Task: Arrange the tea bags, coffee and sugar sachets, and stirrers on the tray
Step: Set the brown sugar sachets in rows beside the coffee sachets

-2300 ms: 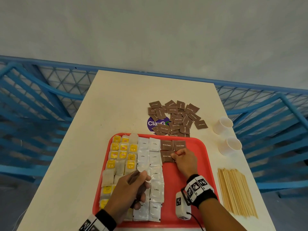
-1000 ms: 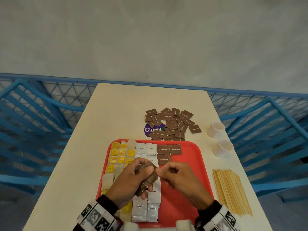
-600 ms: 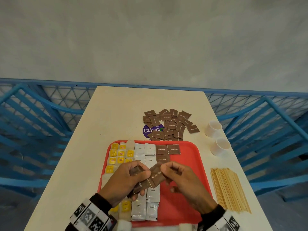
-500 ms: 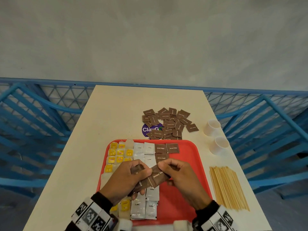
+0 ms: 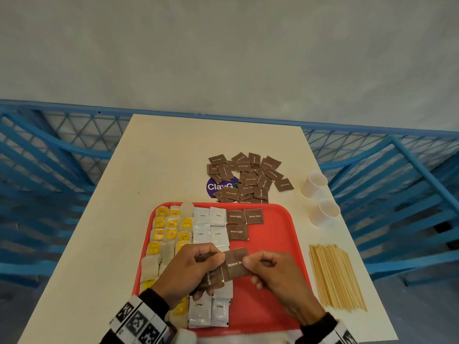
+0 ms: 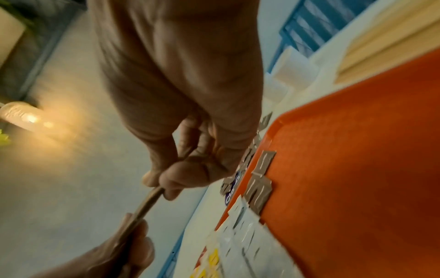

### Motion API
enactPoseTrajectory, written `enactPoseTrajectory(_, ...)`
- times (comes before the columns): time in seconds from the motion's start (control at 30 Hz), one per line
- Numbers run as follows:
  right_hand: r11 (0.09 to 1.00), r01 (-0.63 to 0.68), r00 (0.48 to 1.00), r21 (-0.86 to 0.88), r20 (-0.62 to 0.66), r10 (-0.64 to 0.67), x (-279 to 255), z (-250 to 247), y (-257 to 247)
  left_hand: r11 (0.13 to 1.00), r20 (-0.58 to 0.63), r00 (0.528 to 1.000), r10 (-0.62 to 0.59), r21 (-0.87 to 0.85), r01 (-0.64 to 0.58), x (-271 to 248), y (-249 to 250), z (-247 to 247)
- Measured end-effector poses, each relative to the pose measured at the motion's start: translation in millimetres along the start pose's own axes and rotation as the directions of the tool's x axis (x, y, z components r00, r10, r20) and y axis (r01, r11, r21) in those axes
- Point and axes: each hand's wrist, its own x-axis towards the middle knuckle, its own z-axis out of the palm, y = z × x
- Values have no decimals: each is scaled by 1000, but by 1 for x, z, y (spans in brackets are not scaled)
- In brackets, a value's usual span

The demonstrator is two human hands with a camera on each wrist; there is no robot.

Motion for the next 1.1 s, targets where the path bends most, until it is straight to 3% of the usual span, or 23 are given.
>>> enactPoseTrajectory(0.13,997,2,1000,-73,-9,-3,11,-13,0,999,31,999,-29,-17,29,9,-3,-4)
enactPoseTrajectory(0.3,992,-10,995,-125,100,22,22,-9,5,996,40,997,-68,-53,70,19,-5,0)
enactPoseTrajectory(0.43,983,-49,991,-177,-132,26,61,-36,15,994,-71,992,-100,-44,97,19,-12,-5)
enactPoseTrajectory(0.53,968,-117,965,-222,-255,59,101,-60,23,991,-75,989,-126,-63,122,9,-19,-12)
enactPoseTrajectory(0.73,879,-203,934,-430,-355,42,143,-72,44,979,-94,979,-181,-115,170,-6,-23,-14)
enactPoseTrajectory(0.9,837,-241,896,-491,-444,-2,154,-72,55,977,-90,979,-181,-128,169,-8,-23,-13)
enactPoseTrajectory(1.1,809,-179,907,-560,-412,-85,149,-64,54,979,-81,986,-146,-152,133,-9,-20,-14)
